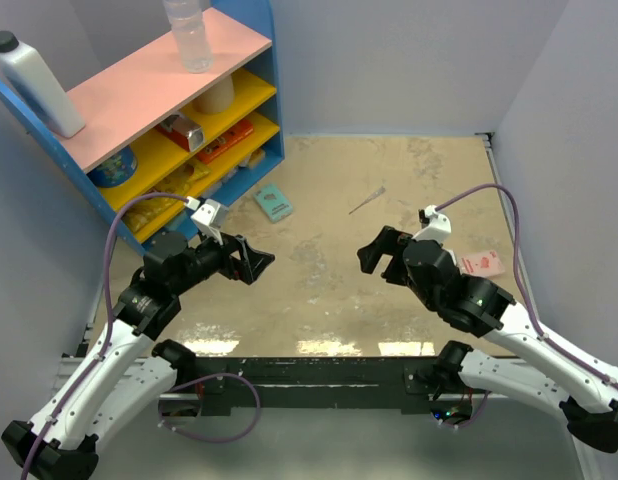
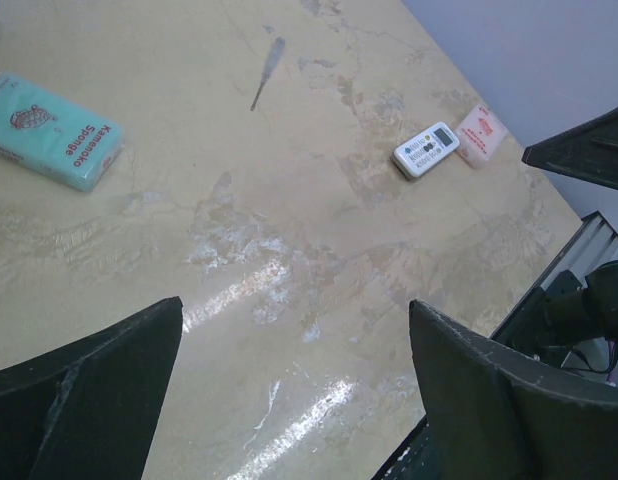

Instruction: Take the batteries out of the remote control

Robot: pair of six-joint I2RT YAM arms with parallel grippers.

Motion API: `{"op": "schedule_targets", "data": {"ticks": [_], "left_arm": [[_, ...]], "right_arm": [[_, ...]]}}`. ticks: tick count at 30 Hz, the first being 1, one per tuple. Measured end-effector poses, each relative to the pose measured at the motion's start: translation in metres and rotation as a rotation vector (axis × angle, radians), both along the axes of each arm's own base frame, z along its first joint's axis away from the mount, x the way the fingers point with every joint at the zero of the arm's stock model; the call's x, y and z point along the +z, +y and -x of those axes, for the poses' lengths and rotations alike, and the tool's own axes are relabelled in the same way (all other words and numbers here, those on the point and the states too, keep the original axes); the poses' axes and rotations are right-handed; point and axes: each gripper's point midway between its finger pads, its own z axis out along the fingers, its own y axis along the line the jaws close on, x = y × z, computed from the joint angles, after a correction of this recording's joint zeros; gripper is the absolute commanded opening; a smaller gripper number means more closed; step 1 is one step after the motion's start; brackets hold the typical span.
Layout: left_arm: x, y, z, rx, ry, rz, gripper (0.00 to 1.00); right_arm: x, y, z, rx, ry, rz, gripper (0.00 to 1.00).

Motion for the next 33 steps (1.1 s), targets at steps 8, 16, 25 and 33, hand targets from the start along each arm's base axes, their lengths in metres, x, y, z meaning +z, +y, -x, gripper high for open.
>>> {"op": "schedule_targets", "data": {"ticks": [8, 16, 25, 33], "left_arm": [[0.000, 0.000, 0.000, 0.000, 0.000, 0.000, 0.98], [0.000, 0.000, 0.000, 0.001, 0.000, 0.000, 0.98], [0.000, 0.000, -0.001, 0.004, 0.000, -0.001, 0.98], [0.003, 0.002, 0.000, 0.009, -0.012, 0.004, 0.98]], "right_arm": [[-0.009, -0.015, -0.003, -0.095, 0.026, 0.023, 0.99], [-0.023, -0.035, -0.005, -0.305, 0.131, 0.047, 0.94], [-0.028, -0.070, -0.010, -0.587, 0.175, 0.068, 0.86], [-0.060, -0.123, -0.042, -0.840, 0.287, 0.152, 0.80]]}}
